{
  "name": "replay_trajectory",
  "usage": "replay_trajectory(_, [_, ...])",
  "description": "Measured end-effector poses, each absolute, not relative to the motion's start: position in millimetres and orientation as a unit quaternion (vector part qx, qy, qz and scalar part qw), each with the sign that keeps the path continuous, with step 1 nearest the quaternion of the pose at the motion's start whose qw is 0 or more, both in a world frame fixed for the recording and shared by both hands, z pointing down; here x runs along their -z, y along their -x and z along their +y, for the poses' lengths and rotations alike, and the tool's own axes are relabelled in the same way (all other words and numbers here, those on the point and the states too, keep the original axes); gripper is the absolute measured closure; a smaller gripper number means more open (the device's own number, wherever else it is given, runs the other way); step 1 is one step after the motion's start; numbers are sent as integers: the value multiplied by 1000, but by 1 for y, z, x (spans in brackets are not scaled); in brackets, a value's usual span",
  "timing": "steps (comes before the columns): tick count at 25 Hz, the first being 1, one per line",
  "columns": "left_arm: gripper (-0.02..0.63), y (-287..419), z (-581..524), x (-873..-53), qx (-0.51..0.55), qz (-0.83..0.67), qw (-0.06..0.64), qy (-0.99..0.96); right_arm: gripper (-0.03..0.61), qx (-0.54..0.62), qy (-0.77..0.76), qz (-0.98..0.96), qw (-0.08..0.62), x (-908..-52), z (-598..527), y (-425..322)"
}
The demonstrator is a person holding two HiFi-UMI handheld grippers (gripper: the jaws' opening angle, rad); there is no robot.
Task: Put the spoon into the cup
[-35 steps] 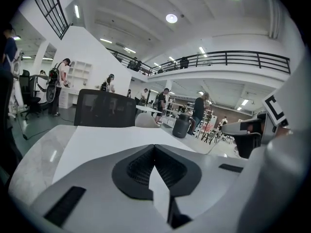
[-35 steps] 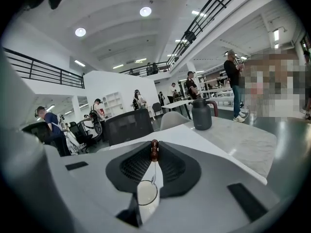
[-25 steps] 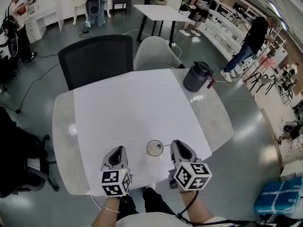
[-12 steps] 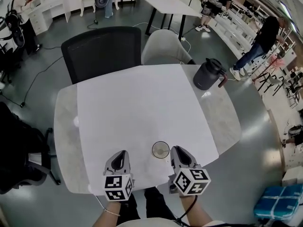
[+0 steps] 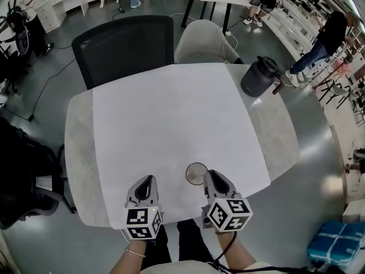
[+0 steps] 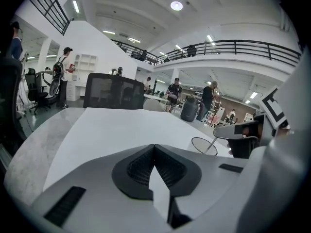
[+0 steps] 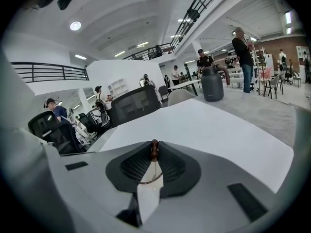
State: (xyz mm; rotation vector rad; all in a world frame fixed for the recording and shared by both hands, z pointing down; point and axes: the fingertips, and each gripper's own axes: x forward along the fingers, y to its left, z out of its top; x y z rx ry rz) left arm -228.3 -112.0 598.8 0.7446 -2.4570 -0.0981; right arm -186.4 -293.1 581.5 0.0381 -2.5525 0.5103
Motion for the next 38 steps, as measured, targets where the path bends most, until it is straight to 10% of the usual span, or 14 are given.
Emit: replay_trajectory(38, [595,243,-152,-525,50,-925,217,-306,502,-132,-109,-966,194,-510,-366,185])
